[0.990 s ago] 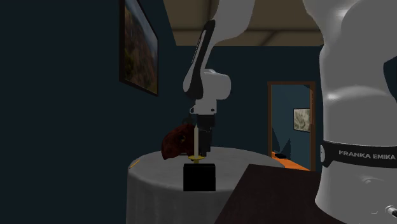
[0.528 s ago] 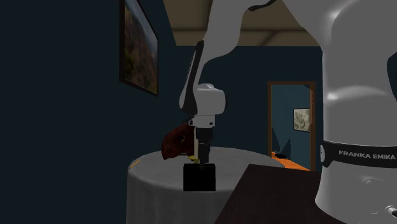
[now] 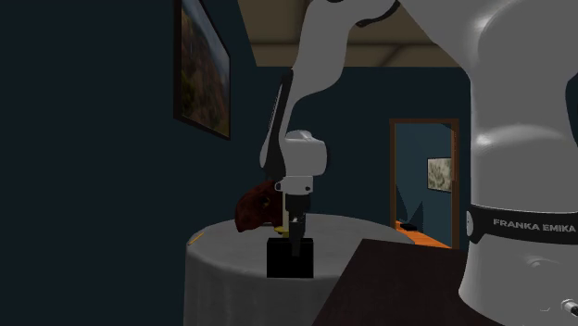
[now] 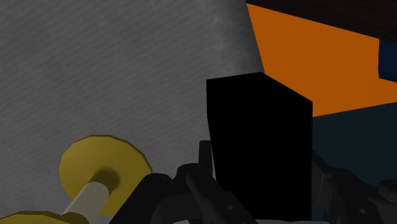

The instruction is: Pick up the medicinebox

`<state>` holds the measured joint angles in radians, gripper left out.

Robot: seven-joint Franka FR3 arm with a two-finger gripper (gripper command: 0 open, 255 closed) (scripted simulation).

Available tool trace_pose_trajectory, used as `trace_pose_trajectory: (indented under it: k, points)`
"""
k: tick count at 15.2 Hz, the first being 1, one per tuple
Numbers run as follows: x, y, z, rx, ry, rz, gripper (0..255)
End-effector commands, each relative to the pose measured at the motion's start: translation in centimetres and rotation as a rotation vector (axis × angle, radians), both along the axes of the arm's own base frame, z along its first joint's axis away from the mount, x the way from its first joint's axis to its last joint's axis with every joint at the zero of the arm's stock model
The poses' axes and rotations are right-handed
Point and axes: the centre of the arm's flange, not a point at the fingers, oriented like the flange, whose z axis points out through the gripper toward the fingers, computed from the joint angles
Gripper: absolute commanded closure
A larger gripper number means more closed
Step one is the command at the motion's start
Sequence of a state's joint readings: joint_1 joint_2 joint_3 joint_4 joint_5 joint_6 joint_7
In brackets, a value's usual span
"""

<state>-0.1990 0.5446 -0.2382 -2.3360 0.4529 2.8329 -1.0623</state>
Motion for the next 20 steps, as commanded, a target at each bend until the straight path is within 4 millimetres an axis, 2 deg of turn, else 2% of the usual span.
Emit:
trace_pose_trajectory:
  k: [1, 7, 20]
  points:
    - [0.0, 0.0, 0.0, 0.0, -0.001, 0.0, 255]
    - [0.0, 0.1, -0.1, -0.001, -0.001, 0.0, 255]
    - [0.0, 0.1, 6.8, -0.001, -0.001, 0.0, 255]
